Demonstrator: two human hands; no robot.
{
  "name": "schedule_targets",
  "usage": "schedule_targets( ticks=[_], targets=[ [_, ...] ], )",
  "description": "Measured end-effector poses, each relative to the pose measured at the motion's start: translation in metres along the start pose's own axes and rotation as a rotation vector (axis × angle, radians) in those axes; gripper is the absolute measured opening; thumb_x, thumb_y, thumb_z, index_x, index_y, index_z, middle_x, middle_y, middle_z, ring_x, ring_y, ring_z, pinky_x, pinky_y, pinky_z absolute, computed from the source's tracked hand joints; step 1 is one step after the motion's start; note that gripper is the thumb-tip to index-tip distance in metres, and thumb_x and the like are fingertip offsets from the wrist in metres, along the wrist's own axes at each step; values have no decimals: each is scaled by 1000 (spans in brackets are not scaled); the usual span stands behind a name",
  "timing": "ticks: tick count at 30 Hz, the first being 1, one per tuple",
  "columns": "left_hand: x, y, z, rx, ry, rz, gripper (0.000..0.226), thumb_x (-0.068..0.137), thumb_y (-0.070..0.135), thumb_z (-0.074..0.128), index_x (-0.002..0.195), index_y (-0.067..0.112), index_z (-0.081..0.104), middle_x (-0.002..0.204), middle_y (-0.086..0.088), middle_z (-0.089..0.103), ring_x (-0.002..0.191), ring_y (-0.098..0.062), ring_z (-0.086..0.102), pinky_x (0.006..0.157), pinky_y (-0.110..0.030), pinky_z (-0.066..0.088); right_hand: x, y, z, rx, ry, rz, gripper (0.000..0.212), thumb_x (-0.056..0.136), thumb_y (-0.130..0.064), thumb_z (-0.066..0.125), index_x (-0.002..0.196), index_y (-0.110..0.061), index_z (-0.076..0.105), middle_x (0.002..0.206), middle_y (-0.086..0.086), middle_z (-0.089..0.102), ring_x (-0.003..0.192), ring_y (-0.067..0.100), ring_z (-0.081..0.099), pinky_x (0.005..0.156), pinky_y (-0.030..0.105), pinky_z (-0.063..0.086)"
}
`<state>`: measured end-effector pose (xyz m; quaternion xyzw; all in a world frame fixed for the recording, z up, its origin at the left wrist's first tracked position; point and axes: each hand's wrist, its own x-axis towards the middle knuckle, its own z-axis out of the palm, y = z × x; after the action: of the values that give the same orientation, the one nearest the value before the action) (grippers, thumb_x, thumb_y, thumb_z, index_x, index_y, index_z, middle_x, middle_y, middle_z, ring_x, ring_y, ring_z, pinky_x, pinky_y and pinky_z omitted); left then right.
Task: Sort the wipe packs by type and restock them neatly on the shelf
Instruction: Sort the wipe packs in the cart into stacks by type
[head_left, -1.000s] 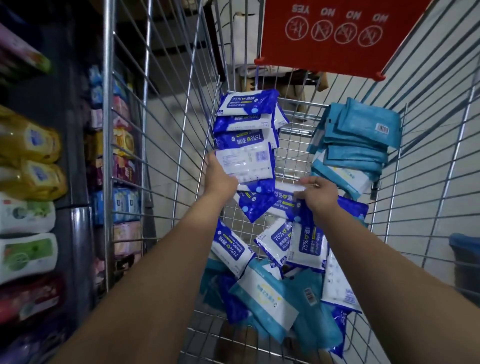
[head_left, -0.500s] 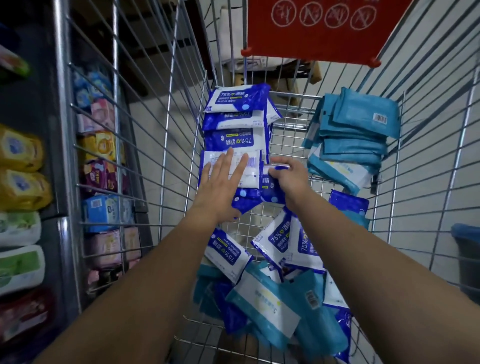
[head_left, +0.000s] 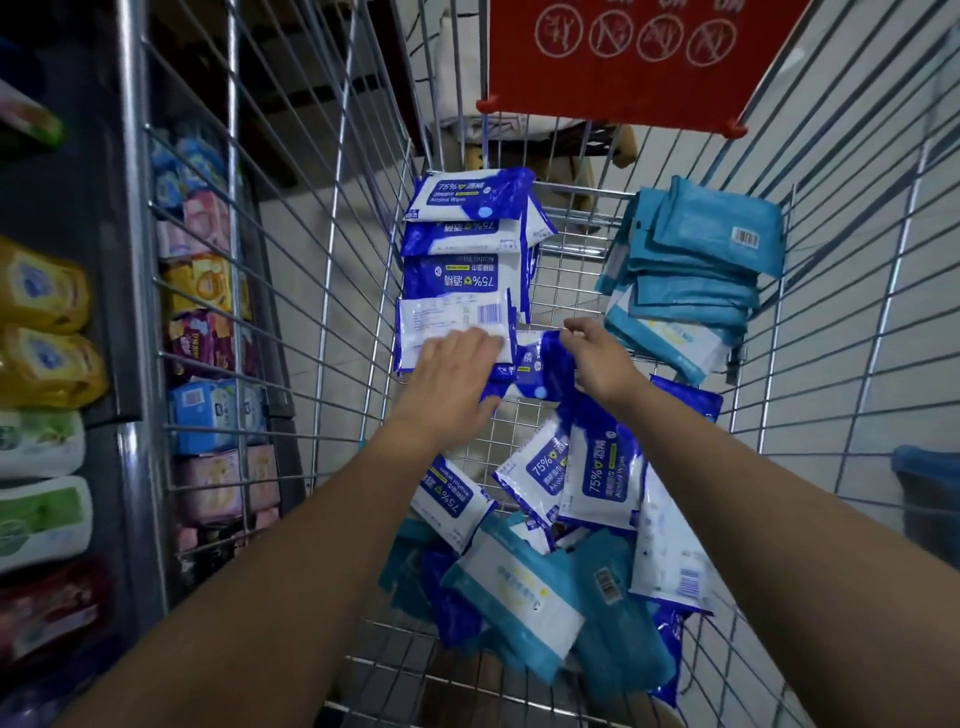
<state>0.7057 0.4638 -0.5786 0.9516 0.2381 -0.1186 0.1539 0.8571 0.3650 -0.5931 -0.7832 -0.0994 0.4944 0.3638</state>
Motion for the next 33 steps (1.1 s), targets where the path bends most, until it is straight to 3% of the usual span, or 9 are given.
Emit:
schedule_targets(
  ticks=[2,5,10,15,19,22,26,30,33],
  targets=[
    [-8,15,-6,16,-118,99,34,93,28,52,124,16,47,119,-3,50,111,-24,48,91,-35,34,-8,6,-7,-336,22,-82,39,95,-16,47,134,-14,45,122,9,57,98,26,57,89,38,47],
    [-17,36,5,42,-317,117,35,93,29,50,123,11,47,120,-7,50,111,-26,51,84,-36,39,-31,14,-15,-802,-60,-123,46,88,-22,56,132,-15,46,124,12,57,111,31,55,90,38,46],
    [-24,72,38,-290,-377,-214,55,87,36,64,127,5,43,128,-14,50,122,-31,42,98,-38,35,-61,45,-28,-1191,-27,-135,70,82,-50,63,136,-13,38,140,9,41,130,27,37,104,40,33],
    [-23,77,50,-608,-214,-468,31,84,30,71,104,12,54,110,-8,57,106,-25,51,88,-35,43,-72,58,-30,-1066,41,-165,78,74,-48,75,135,-13,40,135,8,38,126,26,34,99,37,37],
    [-22,82,46,-801,-375,-519,27,83,16,74,100,14,53,91,0,51,82,-19,53,69,-26,42,-75,55,-32,-1033,74,-124,78,69,-48,79,127,-11,44,128,9,42,120,26,39,96,35,39],
    [-20,81,44,-765,-412,-471,20,83,11,72,76,18,54,75,3,49,73,-16,50,60,-23,39,-71,49,-33,-1079,49,-82,74,66,-52,80,121,-12,49,124,9,49,118,26,44,96,35,39],
    [-16,79,36,-917,-411,-483,11,88,9,67,93,11,58,83,-2,55,71,-16,54,62,-27,44,-66,41,-37,-1046,-2,-14,60,67,-50,80,106,-18,48,116,5,58,112,25,50,98,38,34],
    [-6,64,9,-999,-154,-479,15,89,15,66,101,16,57,95,-3,59,81,-21,61,68,-32,50,-62,36,-48,-608,52,47,46,74,-26,80,98,-14,44,106,9,61,91,24,54,75,32,41],
    [5,46,-25,-1053,-19,-484,19,90,16,65,109,18,60,87,6,60,71,-12,62,62,-25,52,-55,31,-49,-321,36,92,35,76,-15,79,100,-9,55,94,9,61,79,24,57,73,34,47]
  ],
)
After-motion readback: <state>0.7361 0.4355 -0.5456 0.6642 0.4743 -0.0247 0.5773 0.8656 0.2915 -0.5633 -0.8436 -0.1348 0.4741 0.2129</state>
